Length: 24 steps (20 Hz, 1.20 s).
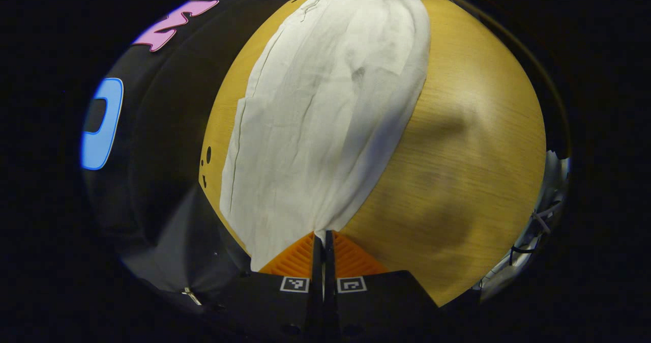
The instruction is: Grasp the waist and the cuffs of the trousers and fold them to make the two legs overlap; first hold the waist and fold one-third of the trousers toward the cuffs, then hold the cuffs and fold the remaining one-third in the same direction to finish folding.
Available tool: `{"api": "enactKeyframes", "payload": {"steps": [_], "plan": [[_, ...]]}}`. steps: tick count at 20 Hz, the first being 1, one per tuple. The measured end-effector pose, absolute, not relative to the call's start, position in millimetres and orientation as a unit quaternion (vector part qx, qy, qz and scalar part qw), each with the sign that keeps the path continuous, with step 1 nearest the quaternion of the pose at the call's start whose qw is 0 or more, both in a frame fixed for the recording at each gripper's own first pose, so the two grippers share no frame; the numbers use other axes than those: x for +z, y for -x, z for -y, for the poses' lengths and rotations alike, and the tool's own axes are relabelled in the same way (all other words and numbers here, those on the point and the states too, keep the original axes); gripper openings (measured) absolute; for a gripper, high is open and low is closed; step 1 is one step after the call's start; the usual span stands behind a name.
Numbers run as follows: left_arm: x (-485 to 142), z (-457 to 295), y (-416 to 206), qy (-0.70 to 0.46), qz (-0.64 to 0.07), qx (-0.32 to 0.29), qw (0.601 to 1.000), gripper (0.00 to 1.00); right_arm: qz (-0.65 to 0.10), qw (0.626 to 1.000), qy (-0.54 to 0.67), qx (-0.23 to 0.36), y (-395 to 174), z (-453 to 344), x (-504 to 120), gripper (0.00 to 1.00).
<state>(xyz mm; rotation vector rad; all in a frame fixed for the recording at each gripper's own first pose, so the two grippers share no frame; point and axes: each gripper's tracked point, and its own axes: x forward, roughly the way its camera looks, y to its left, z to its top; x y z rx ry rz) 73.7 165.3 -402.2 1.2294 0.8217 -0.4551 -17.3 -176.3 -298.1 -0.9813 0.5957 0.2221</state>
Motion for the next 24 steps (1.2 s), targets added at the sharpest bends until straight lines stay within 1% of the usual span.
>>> {"api": "enactKeyframes", "payload": {"steps": [5,9,11,12,15,19,21,23,24], "plan": [[-402,-167,-75,-0.559,-0.372,-0.196,0.715,0.06,-0.311,0.783,0.520,0.143,17,206,-346,0.95],[-402,-167,-76,-0.567,-0.369,-0.185,0.712,0.06,-0.311,0.739,0.570,0.178,11,220,-371,0.95],[-402,-166,-76,-0.564,-0.372,-0.182,0.714,0.06,-0.301,0.727,0.589,0.188,6,221,-378,0.95],[-403,-166,-76,-0.560,-0.374,-0.180,0.716,0.06,-0.290,0.724,0.597,0.189,0,218,-376,0.90],[-403,-166,-77,-0.558,-0.379,-0.179,0.716,0.06,-0.278,0.729,0.601,0.175,-20,222,-377,0.90],[-403,-167,-77,-0.574,-0.371,-0.174,0.709,0.06,-0.283,0.742,0.592,0.136,-44,228,-377,0.89],[-404,-166,-77,-0.574,-0.370,-0.167,0.711,0.06,-0.279,0.742,0.598,0.120,-52,224,-376,0.89],[-404,-165,-78,-0.566,-0.374,-0.163,0.717,0.06,-0.277,0.730,0.614,0.119,-57,221,-385,0.84],[-404,-165,-78,-0.561,-0.376,-0.162,0.719,0.06,-0.272,0.719,0.627,0.121,-58,220,-387,0.70]]}}
